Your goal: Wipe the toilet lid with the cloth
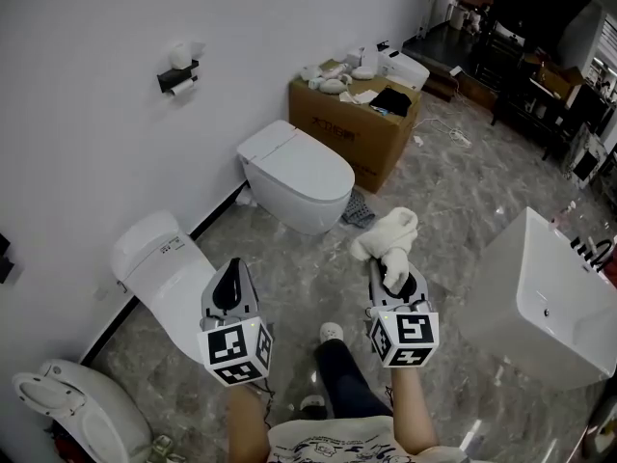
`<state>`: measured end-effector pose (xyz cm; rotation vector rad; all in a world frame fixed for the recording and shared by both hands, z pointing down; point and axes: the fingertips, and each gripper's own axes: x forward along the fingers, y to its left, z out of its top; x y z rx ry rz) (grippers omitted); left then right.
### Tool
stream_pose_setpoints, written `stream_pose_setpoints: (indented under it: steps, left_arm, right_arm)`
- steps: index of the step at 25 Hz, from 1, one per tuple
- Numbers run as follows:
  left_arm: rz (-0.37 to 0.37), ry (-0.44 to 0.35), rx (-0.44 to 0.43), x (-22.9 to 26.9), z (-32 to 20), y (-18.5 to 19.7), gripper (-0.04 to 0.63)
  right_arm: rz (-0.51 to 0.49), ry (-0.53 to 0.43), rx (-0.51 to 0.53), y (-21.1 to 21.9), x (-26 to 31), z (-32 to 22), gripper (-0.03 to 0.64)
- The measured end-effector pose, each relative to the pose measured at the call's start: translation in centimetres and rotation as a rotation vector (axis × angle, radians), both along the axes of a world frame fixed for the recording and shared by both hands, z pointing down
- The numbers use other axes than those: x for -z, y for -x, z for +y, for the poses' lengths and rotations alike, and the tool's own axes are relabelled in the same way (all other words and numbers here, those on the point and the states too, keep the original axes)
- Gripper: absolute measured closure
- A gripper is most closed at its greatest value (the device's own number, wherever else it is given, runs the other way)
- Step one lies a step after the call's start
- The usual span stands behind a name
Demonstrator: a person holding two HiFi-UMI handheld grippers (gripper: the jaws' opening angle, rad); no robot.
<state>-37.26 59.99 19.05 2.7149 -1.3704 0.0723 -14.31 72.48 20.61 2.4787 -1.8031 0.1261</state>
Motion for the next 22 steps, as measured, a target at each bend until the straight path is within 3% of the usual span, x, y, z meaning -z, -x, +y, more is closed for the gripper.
stream_pose_setpoints:
  steps: [10,22]
  left_arm:
    - [-0.018,-0.014,0.059,-0.1,-9.0,-5.5,0.583]
    - [-0.017,-0.020,0.118,1.1,-21.2,-16.1,0.583]
  right_arm:
    - [-0.010,-0.002,0.058,-6.6,-0.5,-10.4,0.508]
    - [-0.001,-0.027,0.107,-18.6,1.2,-24.1,0.508]
